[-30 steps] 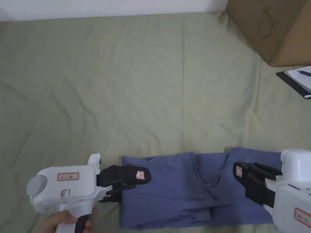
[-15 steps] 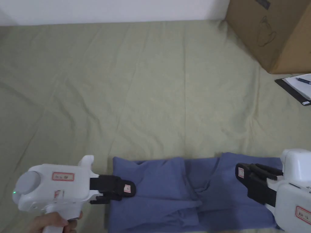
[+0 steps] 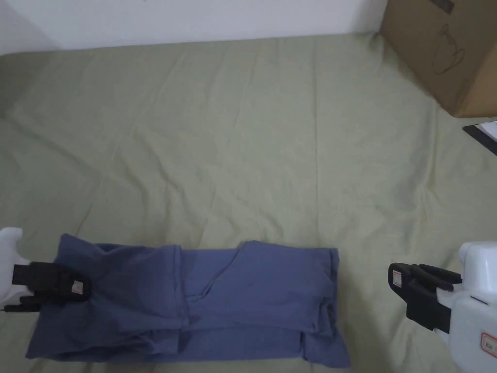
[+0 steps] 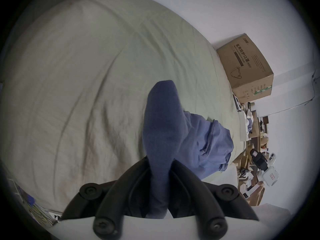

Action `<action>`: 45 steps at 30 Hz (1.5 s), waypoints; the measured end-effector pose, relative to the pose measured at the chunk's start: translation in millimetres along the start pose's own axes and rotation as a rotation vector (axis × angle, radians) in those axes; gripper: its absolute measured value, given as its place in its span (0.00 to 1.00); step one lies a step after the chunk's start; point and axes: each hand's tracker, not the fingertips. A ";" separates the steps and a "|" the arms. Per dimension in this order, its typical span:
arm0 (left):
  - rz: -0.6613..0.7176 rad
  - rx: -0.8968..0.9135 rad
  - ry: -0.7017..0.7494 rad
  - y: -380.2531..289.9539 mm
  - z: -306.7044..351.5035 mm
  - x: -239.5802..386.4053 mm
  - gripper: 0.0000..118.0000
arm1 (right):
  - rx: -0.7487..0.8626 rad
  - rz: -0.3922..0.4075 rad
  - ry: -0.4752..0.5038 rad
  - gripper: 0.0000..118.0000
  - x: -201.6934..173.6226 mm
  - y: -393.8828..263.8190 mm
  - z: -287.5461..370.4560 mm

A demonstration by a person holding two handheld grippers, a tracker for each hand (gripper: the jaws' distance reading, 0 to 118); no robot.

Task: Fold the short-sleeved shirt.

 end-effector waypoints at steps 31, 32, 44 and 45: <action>-0.332 -0.255 -0.004 -32.3 -165.8 297.2 0.95 | 0.224 0.001 -0.153 0.00 69.7 -9.8 38.3; -0.311 -0.218 -0.008 -31.0 -154.9 290.8 0.95 | 0.224 0.000 -0.153 0.00 69.8 -9.7 37.2; -0.043 -0.051 0.010 -53.3 -117.2 197.8 0.00 | 0.203 0.007 -0.097 0.00 56.4 -10.3 25.1; -0.028 -0.034 -0.029 -57.4 -119.2 199.5 0.00 | 0.200 0.009 -0.096 0.00 55.5 -10.6 24.3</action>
